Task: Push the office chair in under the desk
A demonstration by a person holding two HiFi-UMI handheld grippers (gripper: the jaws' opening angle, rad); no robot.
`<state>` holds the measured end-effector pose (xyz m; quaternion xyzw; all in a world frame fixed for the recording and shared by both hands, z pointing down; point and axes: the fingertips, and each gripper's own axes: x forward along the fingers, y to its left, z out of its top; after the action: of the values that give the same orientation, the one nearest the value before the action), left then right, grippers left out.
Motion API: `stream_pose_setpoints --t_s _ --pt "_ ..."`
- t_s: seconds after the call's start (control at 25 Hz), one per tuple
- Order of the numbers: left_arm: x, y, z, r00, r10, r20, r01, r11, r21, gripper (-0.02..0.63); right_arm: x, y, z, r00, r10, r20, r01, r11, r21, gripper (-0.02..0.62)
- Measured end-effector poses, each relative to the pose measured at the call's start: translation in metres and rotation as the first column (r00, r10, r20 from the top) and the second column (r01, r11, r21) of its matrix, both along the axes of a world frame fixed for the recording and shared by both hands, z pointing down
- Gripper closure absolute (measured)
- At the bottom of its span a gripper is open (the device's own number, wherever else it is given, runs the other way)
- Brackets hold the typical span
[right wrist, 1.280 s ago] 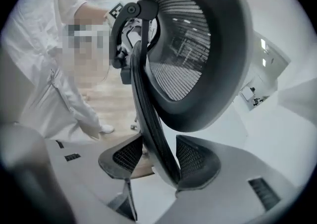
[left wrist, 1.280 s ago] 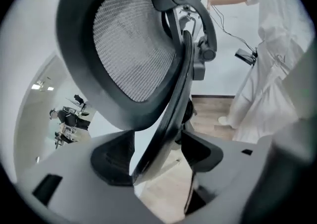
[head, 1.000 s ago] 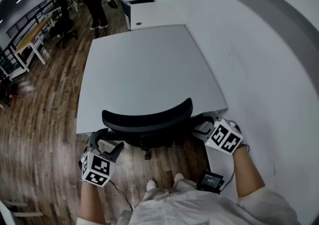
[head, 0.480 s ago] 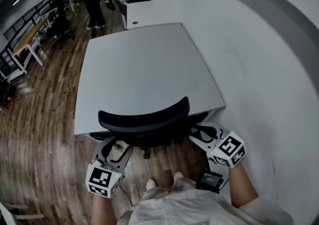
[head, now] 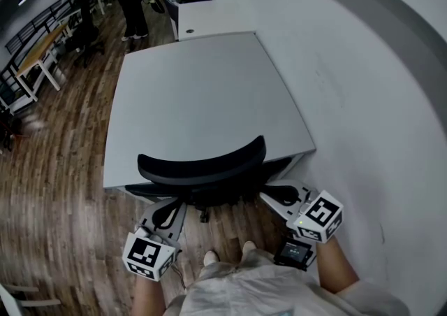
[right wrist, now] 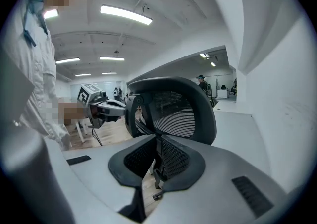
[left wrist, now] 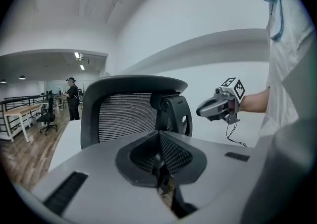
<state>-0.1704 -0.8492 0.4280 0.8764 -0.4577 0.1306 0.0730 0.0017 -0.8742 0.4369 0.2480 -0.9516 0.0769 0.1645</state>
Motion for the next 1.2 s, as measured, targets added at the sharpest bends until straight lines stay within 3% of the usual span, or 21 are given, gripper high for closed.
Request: stream_pose_setpoints --t_s 0.24,1.2 --pt "0.005 0.002 -0.002 1.000 0.009 -0.007 -0.009 1.000 -0.026 0.604 -0.002 0.001 -0.008 0.998 0.008 0.061 -0.008 1.000 -0.008 0.551" --pt "0.004 -0.005 0.002 1.000 0.027 -0.001 -0.027 0.999 -0.024 0.604 0.001 -0.001 -0.005 0.996 0.031 0.079 -0.028 0.999 -0.029 0.563"
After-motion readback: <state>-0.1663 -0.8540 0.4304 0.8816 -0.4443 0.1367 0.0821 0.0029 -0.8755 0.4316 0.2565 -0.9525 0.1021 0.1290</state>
